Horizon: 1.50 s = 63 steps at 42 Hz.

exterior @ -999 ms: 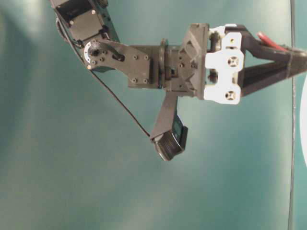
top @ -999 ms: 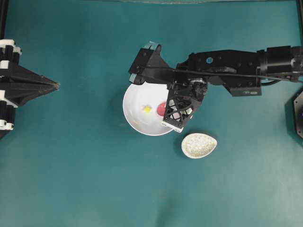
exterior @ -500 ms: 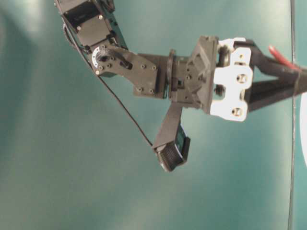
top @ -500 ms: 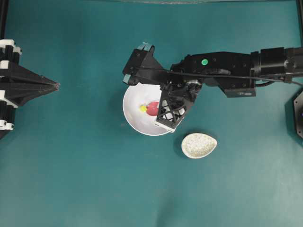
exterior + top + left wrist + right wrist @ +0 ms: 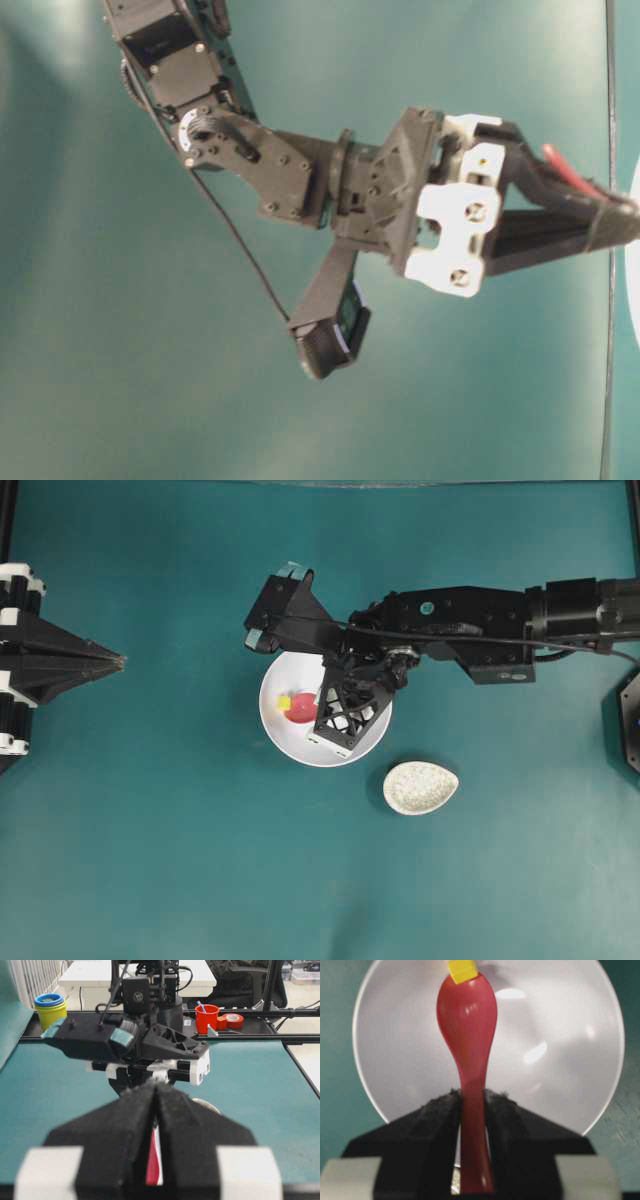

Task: Scoop the yellow hexagonal prism block from the bowl with a spoon using the right arm.
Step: 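Drag the spoon under the yellow block to scoop it up, then lift the spoon holding the block up and out of the bowl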

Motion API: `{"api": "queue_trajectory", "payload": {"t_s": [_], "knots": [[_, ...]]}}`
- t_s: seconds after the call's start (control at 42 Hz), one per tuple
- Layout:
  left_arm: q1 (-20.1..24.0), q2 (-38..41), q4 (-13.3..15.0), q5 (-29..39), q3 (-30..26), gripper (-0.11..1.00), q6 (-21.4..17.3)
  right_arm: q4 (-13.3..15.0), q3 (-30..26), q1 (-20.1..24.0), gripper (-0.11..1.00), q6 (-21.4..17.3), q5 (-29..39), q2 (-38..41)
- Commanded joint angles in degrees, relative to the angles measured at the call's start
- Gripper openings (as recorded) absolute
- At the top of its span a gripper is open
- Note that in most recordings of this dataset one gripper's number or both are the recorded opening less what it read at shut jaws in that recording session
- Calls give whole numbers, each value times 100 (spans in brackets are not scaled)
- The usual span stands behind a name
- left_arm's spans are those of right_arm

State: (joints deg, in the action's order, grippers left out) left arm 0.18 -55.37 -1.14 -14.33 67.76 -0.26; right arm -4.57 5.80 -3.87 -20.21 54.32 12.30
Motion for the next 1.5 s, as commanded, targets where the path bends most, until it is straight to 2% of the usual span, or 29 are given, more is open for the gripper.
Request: {"api": "queue_trajectory", "payload": {"t_s": [0.0,0.286,0.999,1.475], "knots": [[9,26,-18,-26,-97,0,0,18,-193,0,21,9,-35,-123],[0,26,-9,0,-97,0,0,88,-360,-9,21,9,-18,-211],[0,26,-18,44,-97,0,0,185,-360,-35,21,9,-26,-448],[0,18,-9,114,-97,0,0,334,-18,-35,21,18,-369,-1160]]}}
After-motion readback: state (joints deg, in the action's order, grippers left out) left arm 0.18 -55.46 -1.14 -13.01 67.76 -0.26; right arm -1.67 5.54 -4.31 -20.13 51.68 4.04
